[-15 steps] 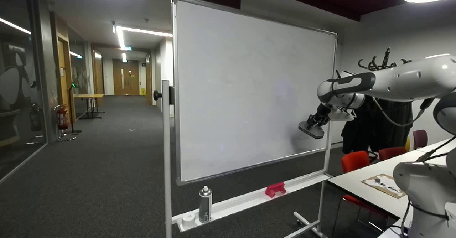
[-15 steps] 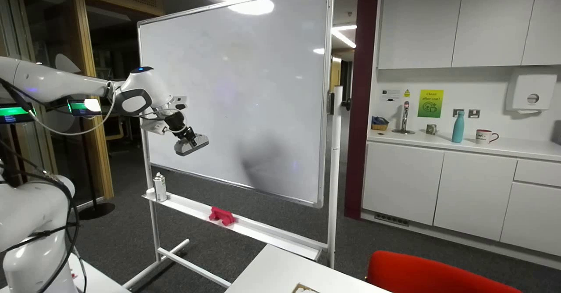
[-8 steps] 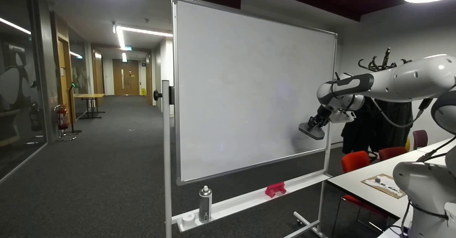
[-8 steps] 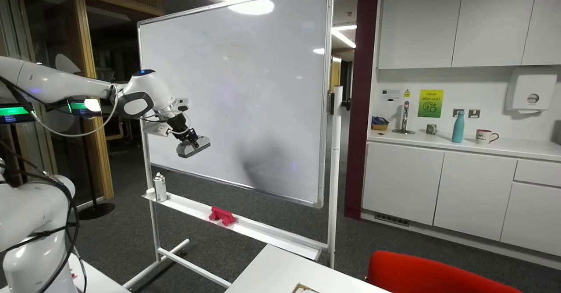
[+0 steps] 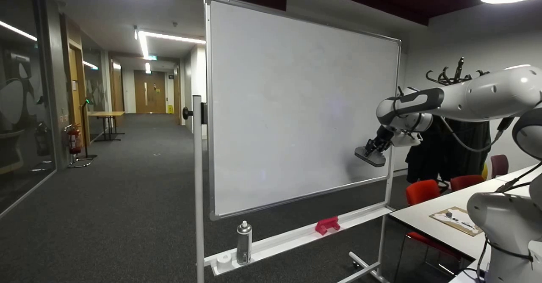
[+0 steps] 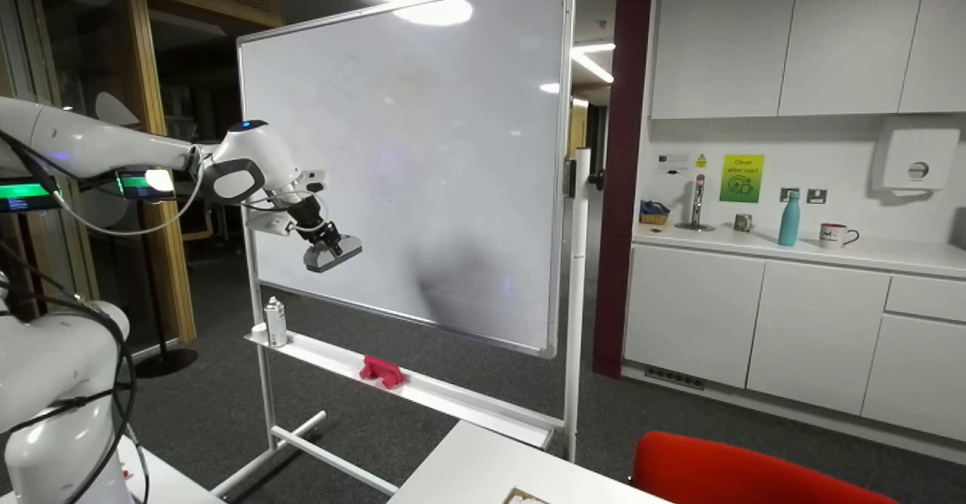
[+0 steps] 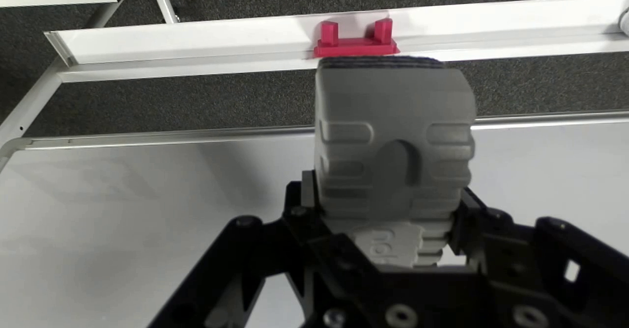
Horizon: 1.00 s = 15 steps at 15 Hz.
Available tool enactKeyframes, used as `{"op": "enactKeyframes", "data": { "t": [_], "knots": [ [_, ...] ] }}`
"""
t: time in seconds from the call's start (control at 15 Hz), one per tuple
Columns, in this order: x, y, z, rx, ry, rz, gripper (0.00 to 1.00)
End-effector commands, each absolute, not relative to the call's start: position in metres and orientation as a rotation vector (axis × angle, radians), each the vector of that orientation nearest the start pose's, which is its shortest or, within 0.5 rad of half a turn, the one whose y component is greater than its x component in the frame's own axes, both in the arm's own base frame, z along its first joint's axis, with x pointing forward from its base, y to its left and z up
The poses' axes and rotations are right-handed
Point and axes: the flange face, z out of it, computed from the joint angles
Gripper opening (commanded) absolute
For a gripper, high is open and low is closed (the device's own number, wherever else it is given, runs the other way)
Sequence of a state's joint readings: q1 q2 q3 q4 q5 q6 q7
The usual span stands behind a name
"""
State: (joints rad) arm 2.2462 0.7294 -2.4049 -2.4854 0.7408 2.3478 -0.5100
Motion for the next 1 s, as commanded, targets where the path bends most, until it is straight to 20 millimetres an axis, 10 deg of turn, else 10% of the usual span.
{"op": "enactKeyframes", "data": {
  "t": [0.0, 0.93],
  "knots": [
    [0.413, -0.056, 0.511, -3.028, 0.189, -0.816, 0.35],
    [0.347, -0.242, 0.421, -3.159, 0.513, -0.466, 0.35]
  ]
}}
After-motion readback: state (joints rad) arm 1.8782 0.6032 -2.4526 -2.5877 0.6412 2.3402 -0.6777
